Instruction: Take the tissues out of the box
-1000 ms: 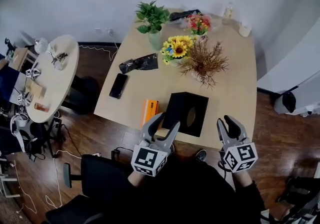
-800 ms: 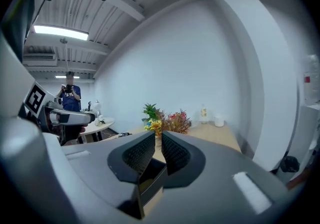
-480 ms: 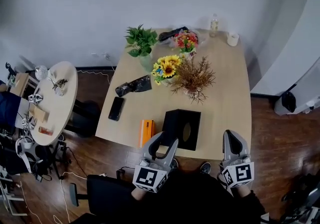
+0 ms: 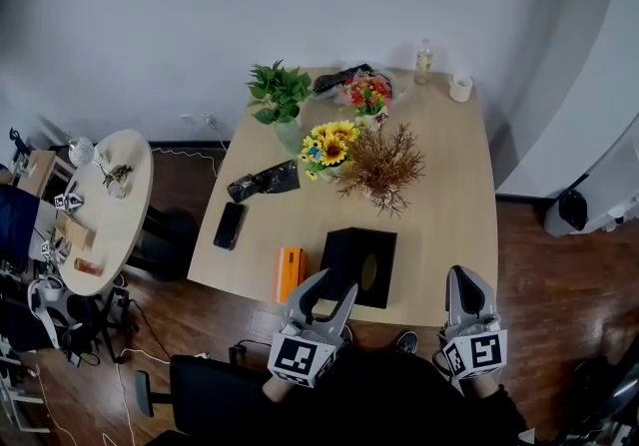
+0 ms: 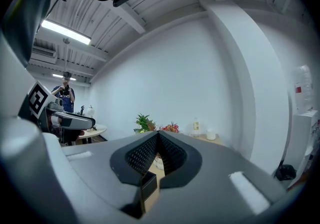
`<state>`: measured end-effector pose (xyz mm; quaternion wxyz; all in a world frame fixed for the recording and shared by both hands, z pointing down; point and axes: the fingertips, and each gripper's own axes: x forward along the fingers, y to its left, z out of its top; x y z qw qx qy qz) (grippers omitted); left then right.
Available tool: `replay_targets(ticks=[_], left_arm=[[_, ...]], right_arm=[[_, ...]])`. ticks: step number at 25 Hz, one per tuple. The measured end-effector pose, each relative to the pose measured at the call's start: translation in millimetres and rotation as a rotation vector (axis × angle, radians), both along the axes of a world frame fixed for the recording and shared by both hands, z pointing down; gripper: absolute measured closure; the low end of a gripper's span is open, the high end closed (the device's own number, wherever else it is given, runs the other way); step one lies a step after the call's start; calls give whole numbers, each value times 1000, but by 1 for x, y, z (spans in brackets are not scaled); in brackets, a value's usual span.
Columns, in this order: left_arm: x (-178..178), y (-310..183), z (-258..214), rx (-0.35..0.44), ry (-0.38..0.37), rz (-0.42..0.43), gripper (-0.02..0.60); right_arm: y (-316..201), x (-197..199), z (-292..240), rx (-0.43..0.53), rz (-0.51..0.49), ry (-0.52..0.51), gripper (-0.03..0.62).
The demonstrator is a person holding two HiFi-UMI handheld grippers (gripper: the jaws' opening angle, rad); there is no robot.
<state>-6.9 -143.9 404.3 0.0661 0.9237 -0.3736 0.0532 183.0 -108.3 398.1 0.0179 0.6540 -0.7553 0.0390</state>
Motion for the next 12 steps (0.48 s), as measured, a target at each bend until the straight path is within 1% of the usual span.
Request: replay_targets(ticks=[2,8,12], left_arm=[[-1,-1,2,-3,-6,-1,420],[-2,-2,3,-7,6,-13,420],[-4,-3,5,-11,-8,-14,421]], right_arm=[[0,0,-1,-1,0,2,594],[-1,-1,2,-4,-8,4,594],[-3,-3,3,-5,-12,3,594]])
